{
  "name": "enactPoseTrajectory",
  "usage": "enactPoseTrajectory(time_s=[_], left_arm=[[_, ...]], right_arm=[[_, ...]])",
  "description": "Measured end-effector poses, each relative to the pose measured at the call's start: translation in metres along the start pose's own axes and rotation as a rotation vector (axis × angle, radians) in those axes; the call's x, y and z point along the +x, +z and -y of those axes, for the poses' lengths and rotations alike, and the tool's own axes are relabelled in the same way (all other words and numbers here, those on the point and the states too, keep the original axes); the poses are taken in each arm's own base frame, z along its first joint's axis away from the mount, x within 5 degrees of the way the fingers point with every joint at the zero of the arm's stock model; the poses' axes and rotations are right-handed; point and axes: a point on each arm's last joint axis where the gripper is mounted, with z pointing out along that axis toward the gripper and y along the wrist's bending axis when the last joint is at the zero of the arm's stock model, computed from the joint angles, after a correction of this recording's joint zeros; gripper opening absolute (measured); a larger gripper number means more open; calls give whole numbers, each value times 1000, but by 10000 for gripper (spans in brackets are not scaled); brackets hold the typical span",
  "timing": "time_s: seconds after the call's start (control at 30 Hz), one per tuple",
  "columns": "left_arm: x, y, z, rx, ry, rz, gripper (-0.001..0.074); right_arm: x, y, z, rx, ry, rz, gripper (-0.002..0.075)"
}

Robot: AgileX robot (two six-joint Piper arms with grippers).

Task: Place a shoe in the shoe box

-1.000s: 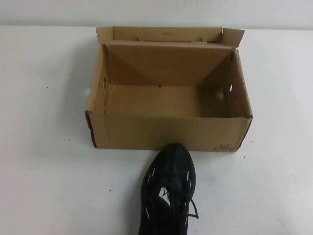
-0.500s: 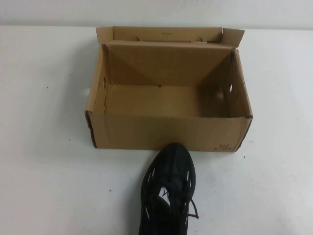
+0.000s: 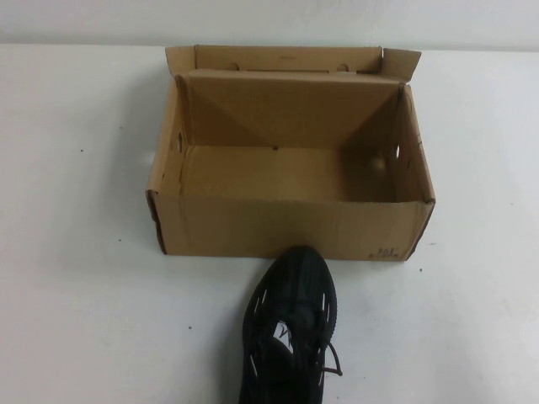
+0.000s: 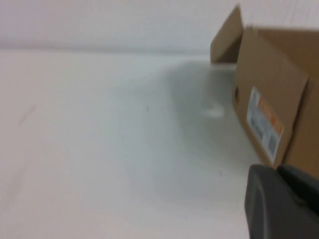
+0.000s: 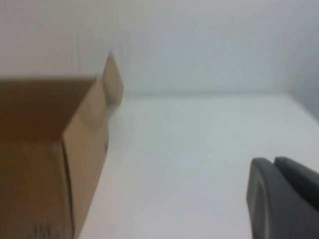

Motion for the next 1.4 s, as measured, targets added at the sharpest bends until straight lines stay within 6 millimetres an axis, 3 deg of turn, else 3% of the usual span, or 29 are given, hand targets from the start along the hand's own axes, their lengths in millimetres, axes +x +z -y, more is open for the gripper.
enactPoseTrajectory(time_s=[0.27,0.57,0.77,0.87,0.97,1.1,1.23,1.33,1.4], left_arm=[[-41,-10,4,47,0,467,-2],[-52,-17,5,64,-6,615,-2],[-71,-35,7,156,-135,893,-2],[-81,-43,8,199,-183,985,-2],[-102,-54,8,219,-190,1046,-2],[-140,-73,8,216,-158,1075,-2],[-179,-87,10,198,-89,1053,-2],[-200,-79,9,175,-99,923,-2],[-208,-64,6,135,-133,771,-2]], right_arm=[[-44,-11,7,72,13,501,-17],[-59,-22,9,76,91,709,-17],[-73,-38,11,31,227,950,-17],[-90,-46,10,-17,294,1027,-17],[-122,-61,5,-89,368,1100,-17],[-169,-83,-4,-214,492,1083,-17],[-204,-100,-15,-260,478,962,-17],[-225,-92,-22,-231,423,815,-17],[-230,-73,-24,-195,420,649,-17]])
